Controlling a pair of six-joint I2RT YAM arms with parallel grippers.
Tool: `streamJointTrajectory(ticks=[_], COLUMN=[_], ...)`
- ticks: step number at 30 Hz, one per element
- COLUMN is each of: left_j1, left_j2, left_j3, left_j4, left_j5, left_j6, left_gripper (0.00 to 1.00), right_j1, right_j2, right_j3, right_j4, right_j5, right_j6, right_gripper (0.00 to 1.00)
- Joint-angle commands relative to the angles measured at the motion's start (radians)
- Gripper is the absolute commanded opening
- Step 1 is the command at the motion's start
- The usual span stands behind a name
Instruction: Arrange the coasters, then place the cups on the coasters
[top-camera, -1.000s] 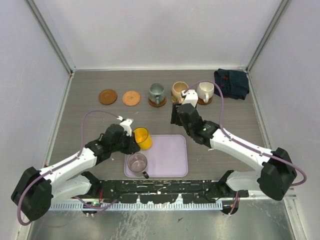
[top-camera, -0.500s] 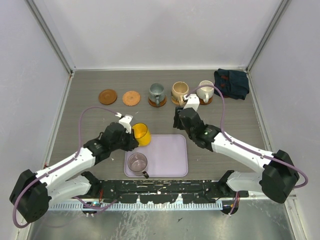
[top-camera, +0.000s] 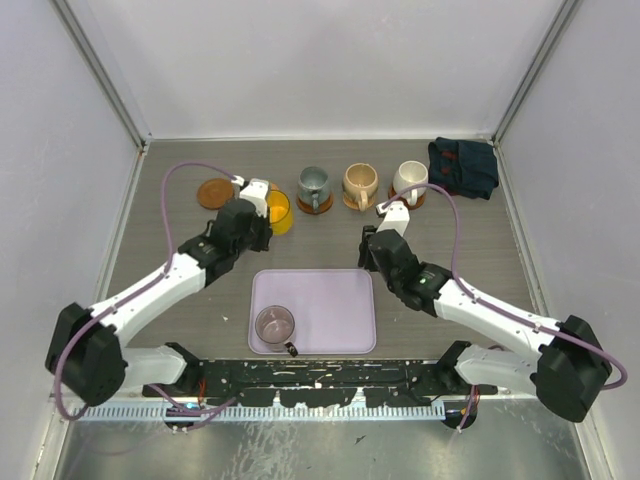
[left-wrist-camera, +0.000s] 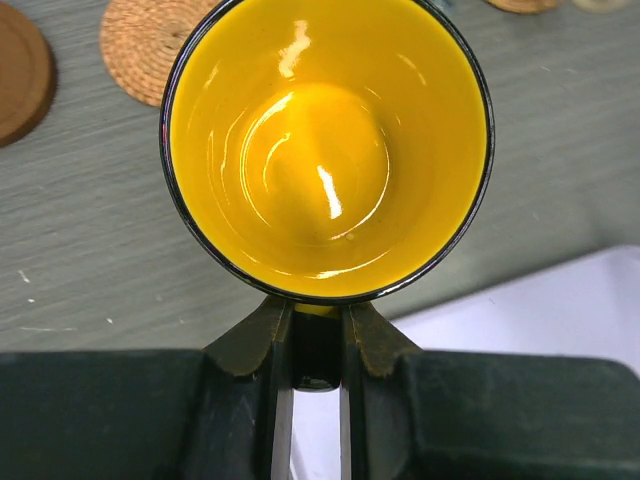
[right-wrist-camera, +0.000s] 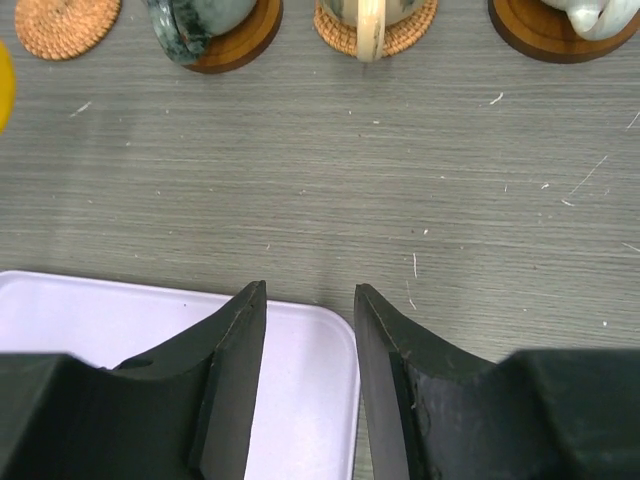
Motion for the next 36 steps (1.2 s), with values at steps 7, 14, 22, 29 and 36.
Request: streamJointTrajectory(ticks=[7,14,22,29,36], left_j1=[0.163,0.235,0.284,0.296,0.297], left_j2=[0.285,0.433,0.543,0.574,0.582], left_j3=[0.251,0.357,0.433,0.417,0.371], left_j4=[0.154,0.189,0.243,0.299,0.382], left_j5=[-0.033,0.005,0.051,0.055,0.054], left_j6=[0.048,0.060,0.080,0.066,0.065], left_gripper=[0.00,0.00,0.00,0.00,0.00], right_j1=[0.000,0.000,0.000,-0.001,-0.001], right_j2=[-0.094,-0.104,-0.066,-0.008,-0.002], right_j3=[-0.028,-0.047,-0.035,-0.009,-0.002], right_j4=[0.053,0.103,0.148,0.162,0.167], right_j5=[0.048,0.070,0.079,0.063,0.054], right_j6=[-0.001,-0.028,-0.048,-0.048,-0.044], right_gripper=[0.43,0.39,0.37,0.36,0.36])
